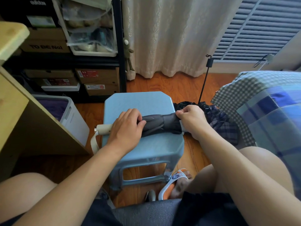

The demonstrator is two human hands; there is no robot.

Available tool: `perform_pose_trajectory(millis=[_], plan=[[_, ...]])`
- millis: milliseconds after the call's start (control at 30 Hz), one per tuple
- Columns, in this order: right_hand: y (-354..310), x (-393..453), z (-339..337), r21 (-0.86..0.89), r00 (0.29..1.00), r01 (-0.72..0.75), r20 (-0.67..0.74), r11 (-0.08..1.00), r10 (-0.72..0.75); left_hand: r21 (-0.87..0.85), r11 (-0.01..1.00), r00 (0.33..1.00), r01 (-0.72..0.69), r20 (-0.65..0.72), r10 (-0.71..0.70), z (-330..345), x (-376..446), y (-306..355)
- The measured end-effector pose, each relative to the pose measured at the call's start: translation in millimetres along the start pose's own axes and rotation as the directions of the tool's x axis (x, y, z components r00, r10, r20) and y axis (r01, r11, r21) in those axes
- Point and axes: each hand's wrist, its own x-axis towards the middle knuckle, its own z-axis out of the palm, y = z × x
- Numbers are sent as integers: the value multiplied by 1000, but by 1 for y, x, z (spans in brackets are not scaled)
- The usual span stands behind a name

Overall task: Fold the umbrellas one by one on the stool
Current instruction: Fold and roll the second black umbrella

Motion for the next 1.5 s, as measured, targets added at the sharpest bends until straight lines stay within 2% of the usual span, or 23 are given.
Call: perform_pose_trajectory(millis=[100, 200, 300, 367, 433, 500, 533, 600, 667, 767, 833, 933, 1033, 1100, 1200, 1300, 1367, 1500], plan=[[2, 0, -3, 51, 996, 85, 20, 995, -86, 13, 1000, 998, -10, 60, 10, -5, 6, -4], [10, -10, -19, 128, 969, 180, 146, 975, -198, 2, 1000, 987, 21, 157, -21, -15, 16, -7], [18, -16, -29, -17, 922, 291, 271, 957, -276, -56, 994, 960, 93, 268, -75, -27, 26, -9], [21, -15, -24, -99, 922, 334, 241, 937, -303, -47, 991, 952, 122, 287, -104, -28, 26, -11], [20, -11, -17, -49, 945, 295, 164, 954, -283, 13, 993, 976, 113, 185, -114, -22, 23, -12], [15, -4, -11, 13, 966, 220, 134, 976, -219, 30, 999, 999, 31, 32, -32, -18, 17, -13], [12, -1, -10, 10, 973, 190, 128, 982, -190, 3, 1000, 1000, -27, 4, 27, -17, 13, -13], [8, 6, -10, -10, 982, 144, 126, 990, -141, 19, 989, 987, -146, 69, 145, -17, 5, -15], [6, 7, -10, -20, 982, 127, 140, 992, -123, 120, 965, 967, -235, 128, 220, -14, 0, -19], [4, 3, -11, -81, 966, 218, 157, 973, -204, 72, 976, 976, -206, 91, 199, -12, -2, -25], [6, -1, -10, 27, 962, 221, 159, 975, -223, 50, 978, 976, -202, 92, 197, -14, -1, -26], [11, -8, -11, 340, 973, 72, 182, 938, -140, 17, 976, 971, -216, 113, 213, -19, -4, -22], [22, -10, -14, 433, 960, -50, 268, 900, -76, 13, 981, 971, -194, 147, 190, -21, -15, -13], [25, -11, -14, 412, 951, -89, 307, 907, -46, 60, 982, 974, -178, 156, 167, -19, -22, -10], [18, -13, -12, 223, 974, 66, 199, 973, -111, 76, 989, 984, -130, 131, 119, -14, -26, -12], [16, -16, -8, 26, 959, 256, 122, 966, -257, 42, 997, 993, -64, 106, 59, -12, -24, -10], [21, -15, -3, 70, 967, 239, 75, 968, -244, 20, 1000, 997, 6, 80, -7, -9, -23, -4], [24, -11, 5, 221, 994, 111, -36, 969, -105, 71, 991, 992, 115, 45, -118, -2, -16, 6]])
